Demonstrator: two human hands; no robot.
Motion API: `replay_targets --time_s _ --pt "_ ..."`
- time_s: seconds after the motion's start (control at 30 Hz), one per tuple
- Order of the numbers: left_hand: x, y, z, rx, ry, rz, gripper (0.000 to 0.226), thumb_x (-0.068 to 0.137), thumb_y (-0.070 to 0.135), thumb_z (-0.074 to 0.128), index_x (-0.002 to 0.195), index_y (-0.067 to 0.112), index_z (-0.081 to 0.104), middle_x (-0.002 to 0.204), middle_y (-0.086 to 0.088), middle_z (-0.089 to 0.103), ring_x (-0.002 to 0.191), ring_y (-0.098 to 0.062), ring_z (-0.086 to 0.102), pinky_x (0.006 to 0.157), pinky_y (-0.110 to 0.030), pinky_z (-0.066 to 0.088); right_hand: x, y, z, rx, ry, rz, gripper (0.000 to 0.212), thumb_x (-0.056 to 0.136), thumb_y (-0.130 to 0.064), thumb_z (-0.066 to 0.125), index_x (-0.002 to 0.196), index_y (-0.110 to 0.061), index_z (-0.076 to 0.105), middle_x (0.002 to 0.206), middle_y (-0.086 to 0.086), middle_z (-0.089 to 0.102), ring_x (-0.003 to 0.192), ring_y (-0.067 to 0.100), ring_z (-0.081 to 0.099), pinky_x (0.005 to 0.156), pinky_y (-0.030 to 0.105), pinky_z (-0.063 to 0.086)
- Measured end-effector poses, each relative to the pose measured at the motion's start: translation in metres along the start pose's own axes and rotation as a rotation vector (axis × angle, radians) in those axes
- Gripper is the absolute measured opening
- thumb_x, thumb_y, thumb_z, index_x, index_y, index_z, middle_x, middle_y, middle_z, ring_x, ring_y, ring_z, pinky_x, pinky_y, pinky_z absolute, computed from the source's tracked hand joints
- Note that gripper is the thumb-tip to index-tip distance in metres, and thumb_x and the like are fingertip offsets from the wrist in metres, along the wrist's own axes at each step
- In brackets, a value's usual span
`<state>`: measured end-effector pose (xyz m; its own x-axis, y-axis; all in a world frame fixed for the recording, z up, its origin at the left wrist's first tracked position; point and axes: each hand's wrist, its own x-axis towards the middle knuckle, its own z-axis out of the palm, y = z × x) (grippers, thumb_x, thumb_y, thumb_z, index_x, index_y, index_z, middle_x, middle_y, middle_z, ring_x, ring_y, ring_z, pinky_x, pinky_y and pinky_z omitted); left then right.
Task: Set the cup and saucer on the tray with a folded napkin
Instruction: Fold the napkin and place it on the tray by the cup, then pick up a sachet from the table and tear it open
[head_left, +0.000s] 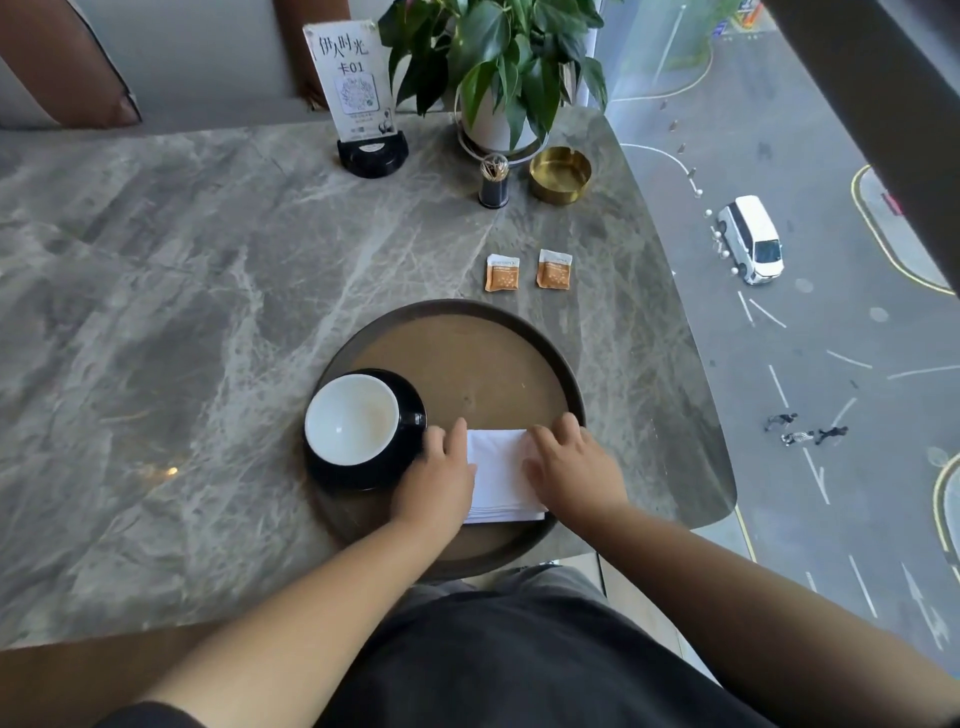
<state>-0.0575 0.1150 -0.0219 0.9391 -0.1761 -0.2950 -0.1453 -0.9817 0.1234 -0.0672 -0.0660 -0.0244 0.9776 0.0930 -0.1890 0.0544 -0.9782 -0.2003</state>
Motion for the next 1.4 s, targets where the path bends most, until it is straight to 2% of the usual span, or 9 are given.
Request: replay_targets --time_s 0.13,0.23,0.5,0.63,0.77,0.87,0.97,1.23,1.4 --pt "-0.016 -0.001 0.004 0.085 0.259 0.283 0.051 0.068 0.017 0.074 0.117 0.012 0.061 0.117 -0.009 0.062 0.089 -0.031 0.063 0.070 -0.037 0.053 -0.013 0.007 0.010 -0.157 0.202 -0.228 0.028 0.079 -0.032 0.056 0.098 -0.016 0.066 0.110 0.007 0.063 0.080 0.029 0.059 0.061 0.034 0.047" --pt "-0.020 -0.003 0.009 0.129 0.248 0.350 0.043 0.067 0.019 0.076 0.108 0.014 0.067 0.119 -0.004 0.065 0.107 -0.028 0.062 0.079 -0.038 0.052 -0.016 0.007 0.015 -0.205 0.253 -0.286 0.026 0.080 -0.031 0.052 0.094 -0.015 0.068 0.106 0.004 0.065 0.081 0.027 0.059 0.060 0.034 0.044" --pt "-0.025 -0.012 0.006 0.095 0.155 0.350 0.038 0.069 0.025 0.074 0.105 0.014 0.069 0.118 -0.003 0.067 0.116 -0.025 0.060 0.087 -0.038 0.052 -0.020 0.004 0.014 -0.167 0.156 -0.295 0.031 0.083 -0.036 0.049 0.098 -0.014 0.065 0.106 0.005 0.064 0.096 0.029 0.060 0.072 0.038 0.050" --pt "-0.008 -0.002 -0.012 -0.008 0.142 0.306 0.044 0.077 0.031 0.067 0.116 0.011 0.064 0.129 -0.007 0.061 0.125 -0.027 0.052 0.097 -0.041 0.047 0.005 0.019 -0.009 0.017 0.209 -0.153 0.033 0.084 -0.043 0.050 0.095 -0.016 0.066 0.109 0.004 0.064 0.096 0.028 0.059 0.076 0.037 0.048" --pt "0.037 0.020 -0.021 -0.105 0.108 0.303 0.054 0.093 0.036 0.040 0.140 0.010 0.038 0.155 -0.008 0.029 0.145 -0.025 0.018 0.115 -0.043 0.018 0.063 0.041 -0.045 0.214 0.226 0.067 0.028 0.090 -0.037 0.054 0.094 -0.013 0.069 0.104 0.008 0.063 0.093 0.031 0.058 0.081 0.040 0.048" --pt "0.078 0.031 -0.020 -0.059 0.072 0.255 0.061 0.095 0.040 0.036 0.147 0.009 0.024 0.160 -0.009 0.013 0.147 -0.025 0.002 0.117 -0.045 0.003 0.117 0.054 -0.066 0.323 0.184 0.263 0.032 0.093 -0.039 0.048 0.097 -0.014 0.068 0.103 0.007 0.062 0.092 0.029 0.059 0.071 0.034 0.045" --pt "0.111 0.032 -0.012 0.031 0.024 0.177 0.068 0.096 0.046 0.032 0.150 0.009 0.012 0.161 -0.011 0.003 0.147 -0.027 -0.005 0.116 -0.048 -0.004 0.166 0.065 -0.076 0.386 0.089 0.398 0.030 0.093 -0.037 0.044 0.072 -0.017 0.052 0.078 0.004 0.056 0.073 0.027 0.055 0.055 0.029 0.036" --pt "0.121 0.028 0.005 0.060 0.049 0.134 0.069 0.091 0.048 0.031 0.147 0.009 0.026 0.157 -0.013 0.020 0.146 -0.030 0.014 0.116 -0.052 0.007 0.244 0.070 -0.072 0.346 0.004 0.651 0.034 0.091 -0.043 0.047 0.070 -0.016 0.046 0.069 0.002 0.050 0.065 0.024 0.053 0.051 0.028 0.032" --pt "0.120 0.029 0.004 0.052 0.091 0.147 0.067 0.087 0.046 0.035 0.140 0.006 0.042 0.150 -0.015 0.037 0.140 -0.032 0.032 0.112 -0.055 0.025 0.264 0.067 -0.059 0.369 0.043 0.548 0.020 0.087 -0.021 0.056 0.100 -0.006 0.054 0.104 0.015 0.061 0.093 0.033 0.058 0.067 0.031 0.036"
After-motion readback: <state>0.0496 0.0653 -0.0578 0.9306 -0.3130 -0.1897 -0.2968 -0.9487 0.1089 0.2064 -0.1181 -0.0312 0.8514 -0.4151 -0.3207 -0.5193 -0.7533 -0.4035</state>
